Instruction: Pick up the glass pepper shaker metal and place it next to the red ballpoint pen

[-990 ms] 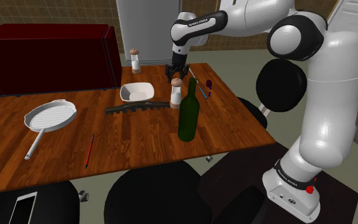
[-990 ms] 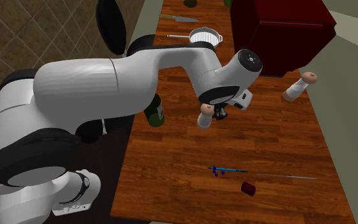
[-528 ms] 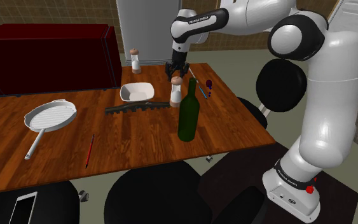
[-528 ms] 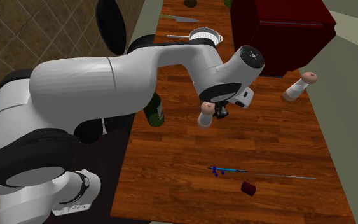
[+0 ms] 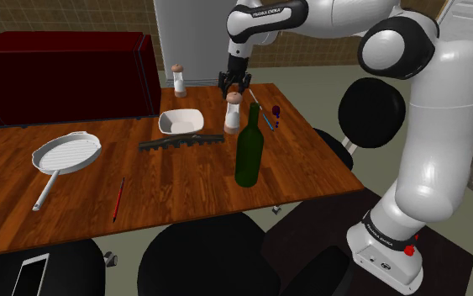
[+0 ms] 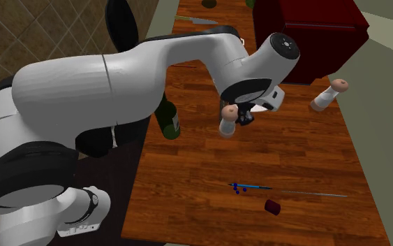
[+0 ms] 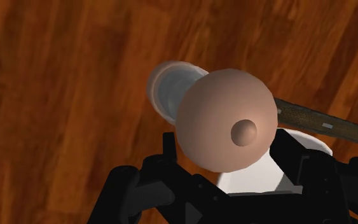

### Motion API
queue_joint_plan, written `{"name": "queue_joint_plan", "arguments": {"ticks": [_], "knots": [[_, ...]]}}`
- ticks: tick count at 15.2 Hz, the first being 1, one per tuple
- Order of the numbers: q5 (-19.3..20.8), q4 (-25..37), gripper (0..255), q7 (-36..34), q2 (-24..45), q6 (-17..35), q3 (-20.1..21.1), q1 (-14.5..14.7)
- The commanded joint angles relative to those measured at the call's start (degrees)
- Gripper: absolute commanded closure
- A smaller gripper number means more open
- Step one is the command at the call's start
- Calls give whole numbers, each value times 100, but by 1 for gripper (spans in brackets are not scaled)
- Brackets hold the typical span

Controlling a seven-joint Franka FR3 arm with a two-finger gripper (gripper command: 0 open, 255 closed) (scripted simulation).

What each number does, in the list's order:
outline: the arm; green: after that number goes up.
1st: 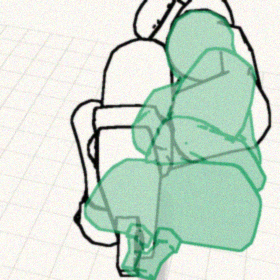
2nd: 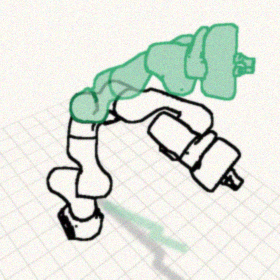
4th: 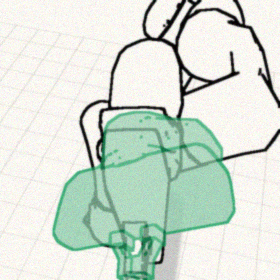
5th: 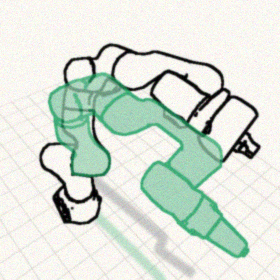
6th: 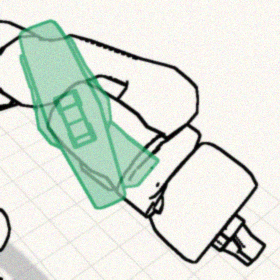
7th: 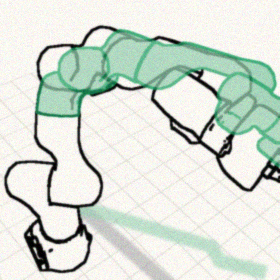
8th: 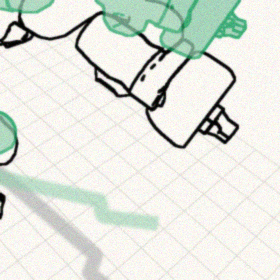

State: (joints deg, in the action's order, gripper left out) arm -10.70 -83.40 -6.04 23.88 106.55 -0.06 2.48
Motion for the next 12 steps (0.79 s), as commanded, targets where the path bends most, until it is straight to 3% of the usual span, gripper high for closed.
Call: {"name": "queue_joint_plan", "arguments": {"ticks": [1, 5, 12], "knots": [[7, 138, 255, -21, -4, -142, -2, -5], [17, 352, 255, -59, -22, -371, -3, -9], [96, -96, 255, -849, -300, -58, 239, 577]]}}
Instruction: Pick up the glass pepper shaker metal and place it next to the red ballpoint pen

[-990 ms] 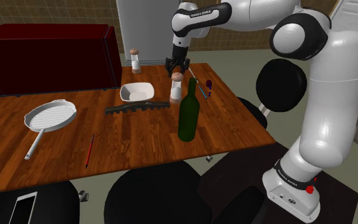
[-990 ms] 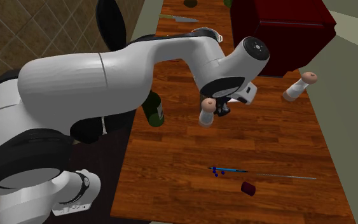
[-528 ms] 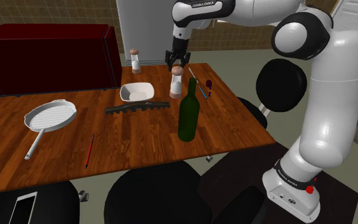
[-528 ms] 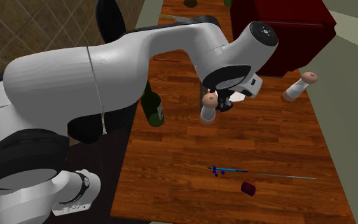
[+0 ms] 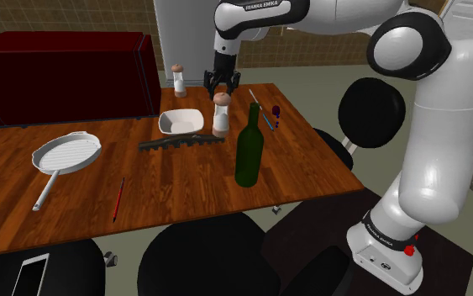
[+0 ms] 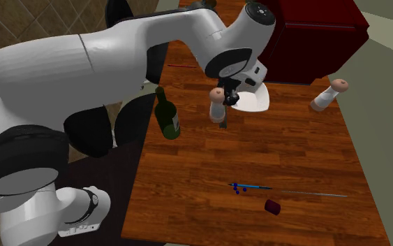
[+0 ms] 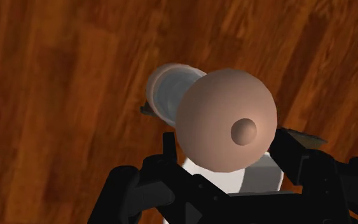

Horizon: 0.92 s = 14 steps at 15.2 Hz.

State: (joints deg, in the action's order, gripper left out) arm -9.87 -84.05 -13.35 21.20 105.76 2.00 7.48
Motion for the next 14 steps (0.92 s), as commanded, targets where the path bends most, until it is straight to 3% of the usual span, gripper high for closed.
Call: {"name": "queue_joint_plan", "arguments": {"ticks": [1, 14], "knots": [[26, -62, 255, -235, -49, 55, 68, 161], [285, 278, 255, -1808, 227, 248, 514, 1274]]}}
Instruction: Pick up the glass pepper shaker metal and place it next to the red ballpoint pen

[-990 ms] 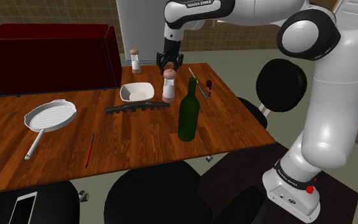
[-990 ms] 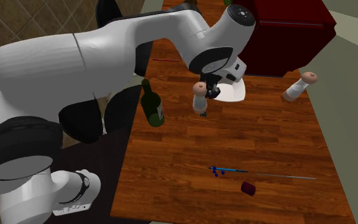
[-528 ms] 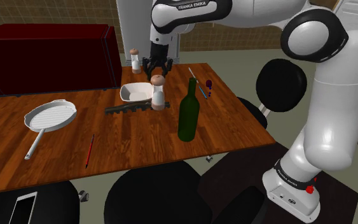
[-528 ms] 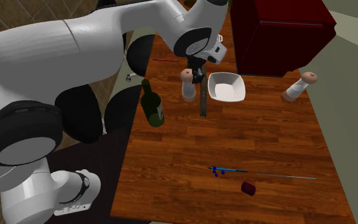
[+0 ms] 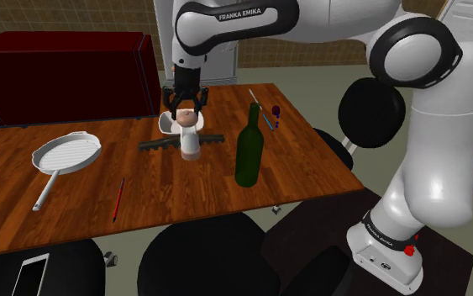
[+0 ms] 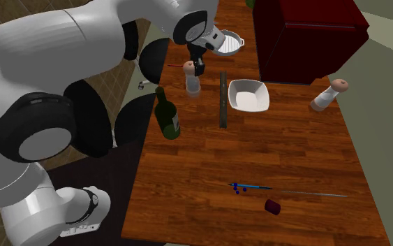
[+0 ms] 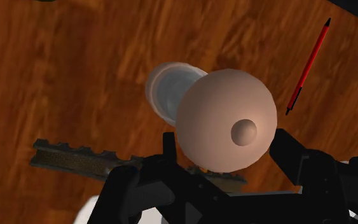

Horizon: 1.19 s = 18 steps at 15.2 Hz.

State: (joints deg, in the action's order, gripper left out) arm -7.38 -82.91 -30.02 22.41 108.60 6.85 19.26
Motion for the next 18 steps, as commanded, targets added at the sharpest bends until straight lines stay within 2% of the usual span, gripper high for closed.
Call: {"name": "queue_joint_plan", "arguments": {"ticks": [1, 9, 18], "knots": [[64, 250, 255, -264, 167, -43, 60, 185], [323, 1307, 255, -1203, 876, -263, 235, 935], [305, 678, 255, -1126, 916, 401, 229, 919]]}}
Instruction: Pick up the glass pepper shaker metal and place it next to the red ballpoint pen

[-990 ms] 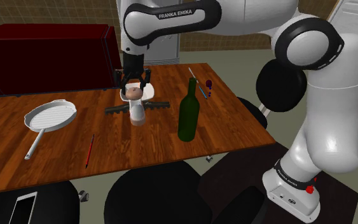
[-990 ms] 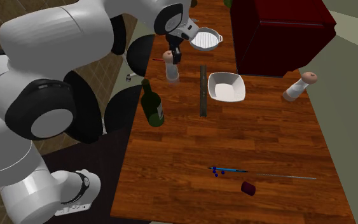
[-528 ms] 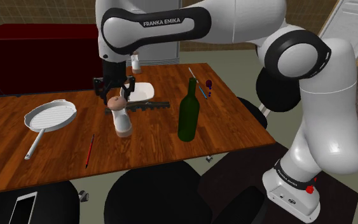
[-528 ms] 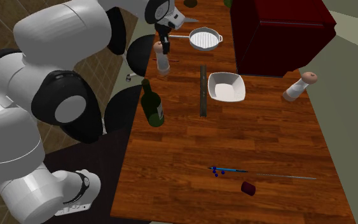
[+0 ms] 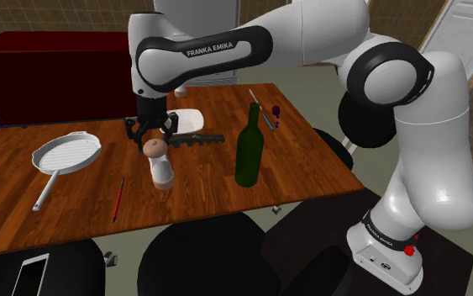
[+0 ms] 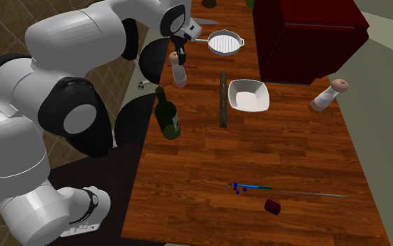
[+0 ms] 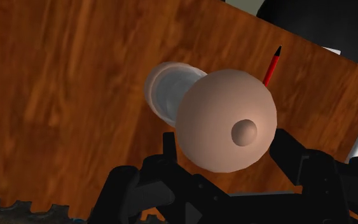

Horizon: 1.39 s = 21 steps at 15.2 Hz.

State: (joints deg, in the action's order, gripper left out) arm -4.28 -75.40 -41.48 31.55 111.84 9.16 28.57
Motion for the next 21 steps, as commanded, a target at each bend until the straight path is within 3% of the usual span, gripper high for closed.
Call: {"name": "queue_joint_plan", "arguments": {"ticks": [1, 11, 12, 17, 21], "knots": [[-5, -131, 255, 28, 15, 146, -3, -12], [-8, -294, 255, 51, 59, 353, -6, -14], [-8, -293, 0, 51, 59, 352, -6, -14], [-8, -295, 0, 51, 58, 352, -6, -14], [-23, 107, 0, 52, -143, -255, -7, -71]]}}
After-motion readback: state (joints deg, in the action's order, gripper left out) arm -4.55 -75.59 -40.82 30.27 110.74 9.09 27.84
